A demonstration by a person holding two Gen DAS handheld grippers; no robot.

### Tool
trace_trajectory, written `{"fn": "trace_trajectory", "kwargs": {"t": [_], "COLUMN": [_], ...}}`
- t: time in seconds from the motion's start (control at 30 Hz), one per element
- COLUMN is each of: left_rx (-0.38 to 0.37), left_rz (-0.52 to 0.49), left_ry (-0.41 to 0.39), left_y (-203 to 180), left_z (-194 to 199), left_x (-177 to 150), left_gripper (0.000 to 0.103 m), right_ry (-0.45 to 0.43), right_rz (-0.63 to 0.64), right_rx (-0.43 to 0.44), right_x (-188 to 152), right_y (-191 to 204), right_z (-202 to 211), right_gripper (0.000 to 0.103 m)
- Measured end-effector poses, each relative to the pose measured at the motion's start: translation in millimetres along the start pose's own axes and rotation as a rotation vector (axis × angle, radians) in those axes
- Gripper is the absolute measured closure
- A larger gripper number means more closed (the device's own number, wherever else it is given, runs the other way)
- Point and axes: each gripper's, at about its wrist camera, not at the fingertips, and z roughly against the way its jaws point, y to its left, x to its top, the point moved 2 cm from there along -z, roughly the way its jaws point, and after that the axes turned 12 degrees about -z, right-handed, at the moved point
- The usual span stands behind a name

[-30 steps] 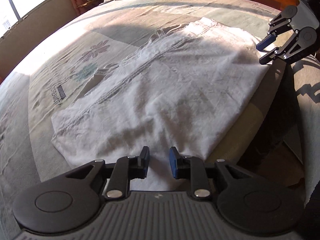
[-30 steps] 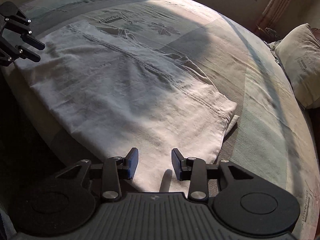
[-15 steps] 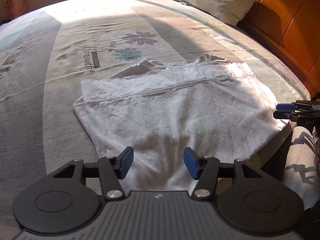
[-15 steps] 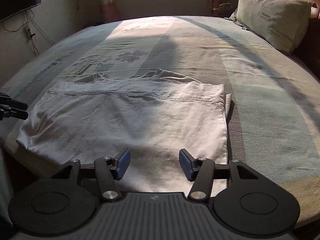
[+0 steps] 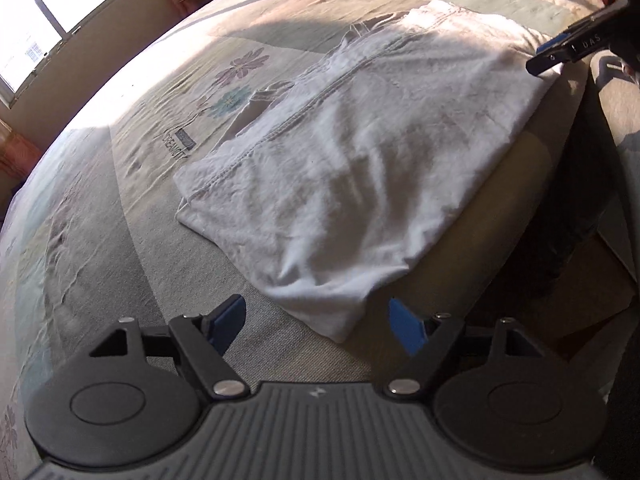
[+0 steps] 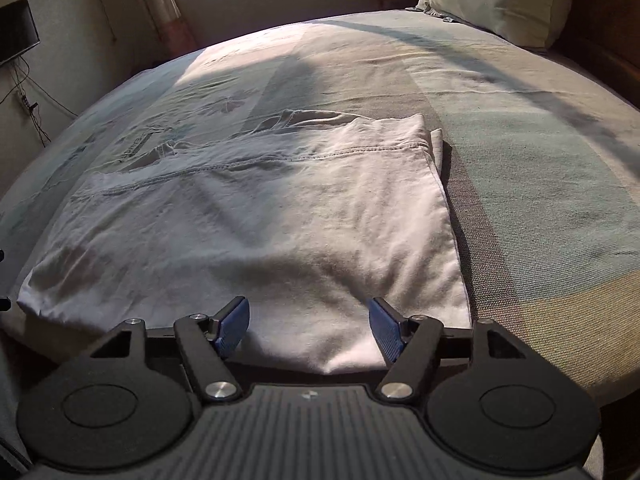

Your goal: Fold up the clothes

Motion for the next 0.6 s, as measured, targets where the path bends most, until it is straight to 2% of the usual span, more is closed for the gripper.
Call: {"fn": "trace_trajectory", "kwargs": {"t": [0.03, 0.1, 0.17, 0.23, 0.3, 0.43, 0.5, 0.6], "left_rx": [0.04, 0.117, 0.188, 0.287, 0.326, 0.432, 0.45, 0.391], "left_rz": [-0.038, -0.063, -0.06, -0.105, -0.141, -0.178, -0.165, -0.1], "left_ry": [0.02, 0.006, -0.017, -0.006, 0.008, 0.104, 0.134, 0.1], "left_y": [-8.0, -14.1, -12.2, -10.4, -7.1, 4.8, 14.1, 28.1], "left_z": [-8.4, -19.8, -22.7, -22.8, -19.2, -10.4, -2.8, 13.6], "left_x": [1.7, 5.8, 11.0, 12.1, 7.0, -11.2, -21.0, -22.1], "left_gripper": [0.024, 0.022, 0.022, 0.022, 0.022, 0.022, 0.022, 0.022], "right_ry": [0.001, 0.003, 0.003, 0.002, -0.001, -0.005, -0.004, -0.002], "right_rz": [0.016, 0.047, 0.044, 0.029, 0.016, 0.02, 0.026, 0.035], "right_rx": [-0.01, -0.03, -0.033, -0.031, -0.03, -0.035, -0.038, -0.04], "right_x": [-0.3, -0.9, -0.7, -0.4, -0.7, -1.2, -1.0, -0.9], "right_y": [2.9, 8.7, 9.3, 7.9, 5.6, 5.1, 5.7, 7.3], "right_z": [-1.0, -3.0, -2.4, -1.2, -0.5, -1.0, -1.8, -3.2], "right_gripper": [0.025, 0.025, 0.025, 0.025, 0.025, 0.024, 0.024, 0.02]}}
